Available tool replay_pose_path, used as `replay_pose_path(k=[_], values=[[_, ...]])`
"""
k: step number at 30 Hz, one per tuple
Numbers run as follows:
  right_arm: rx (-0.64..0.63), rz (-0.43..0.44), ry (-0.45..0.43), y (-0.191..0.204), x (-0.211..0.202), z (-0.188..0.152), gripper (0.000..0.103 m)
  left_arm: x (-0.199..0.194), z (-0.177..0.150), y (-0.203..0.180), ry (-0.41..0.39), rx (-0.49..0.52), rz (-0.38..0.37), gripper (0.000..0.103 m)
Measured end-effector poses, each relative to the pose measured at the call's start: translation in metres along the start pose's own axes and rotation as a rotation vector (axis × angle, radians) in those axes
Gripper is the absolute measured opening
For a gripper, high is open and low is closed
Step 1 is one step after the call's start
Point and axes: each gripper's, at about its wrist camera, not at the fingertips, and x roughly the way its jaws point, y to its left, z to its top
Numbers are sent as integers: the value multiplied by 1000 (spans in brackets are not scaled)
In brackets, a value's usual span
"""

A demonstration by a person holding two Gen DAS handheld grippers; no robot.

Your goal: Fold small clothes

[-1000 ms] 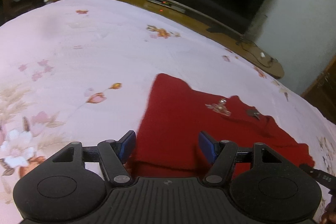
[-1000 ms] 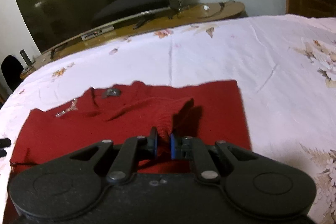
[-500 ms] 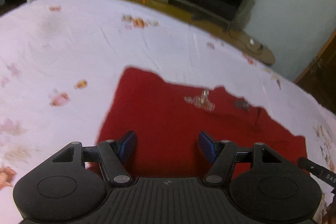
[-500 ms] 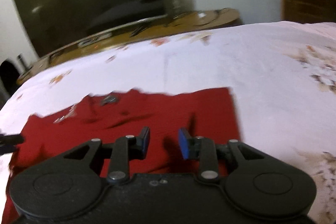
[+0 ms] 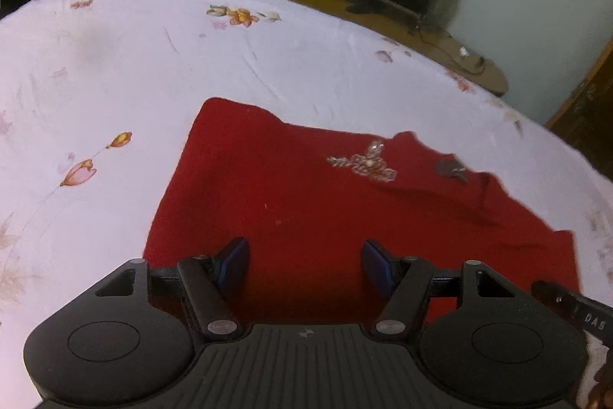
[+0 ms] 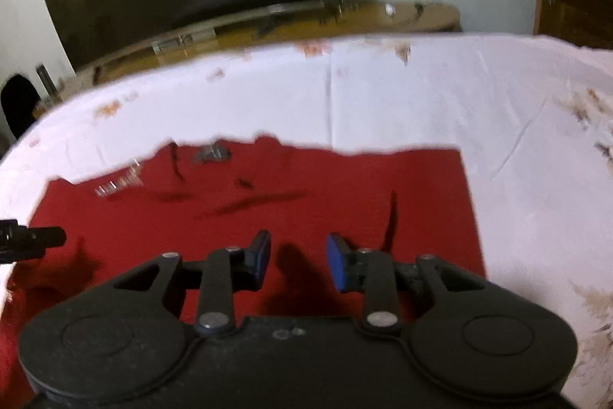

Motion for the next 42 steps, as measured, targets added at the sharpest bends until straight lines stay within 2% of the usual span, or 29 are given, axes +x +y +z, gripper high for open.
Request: replay_pose_path(k=[1,3,4,8,11,12,15,19,28,31,34,38,42], values=[[-5,-17,29,-1,9,-2,30,-1,-1,-4,0,26,11,65],[8,-17,14,-2,4,-3,31,-12,-4,-6,-12,34,1,65],[17,-7,4,-1,-3,-2,35,-18,-7,-5,-17,33,-15,65],[19,55,-28,4,-20,-11,36,-28,-24,0,-8,30,-14,65],[-19,25,31,8,-10,-21,36,-32,-33,-2,-20,64,14,65],[-17,28,21,8,-12,-22,37,-37,-35,-2,-20,62,6,65],[-6,62,-6,8,-31,-23,37,-51,-39,1,-16,34,-7,65],[-1,87,-14,5,-54,-32,43,-64,-52,1,4,37,-5,65],[-25,137,45,1,-80,-71,44,-94,-102,9,34,26,63,65],[-56,166,46,2,-90,-82,48,-100,-118,11,36,14,90,65],[-85,168,108,0,-82,-94,48,-109,-131,9,23,18,116,65],[-108,209,91,-5,-96,-100,48,-129,-141,10,-4,-16,149,65],[-108,210,85,-14,-114,-107,50,-146,-151,21,-1,-26,173,65]])
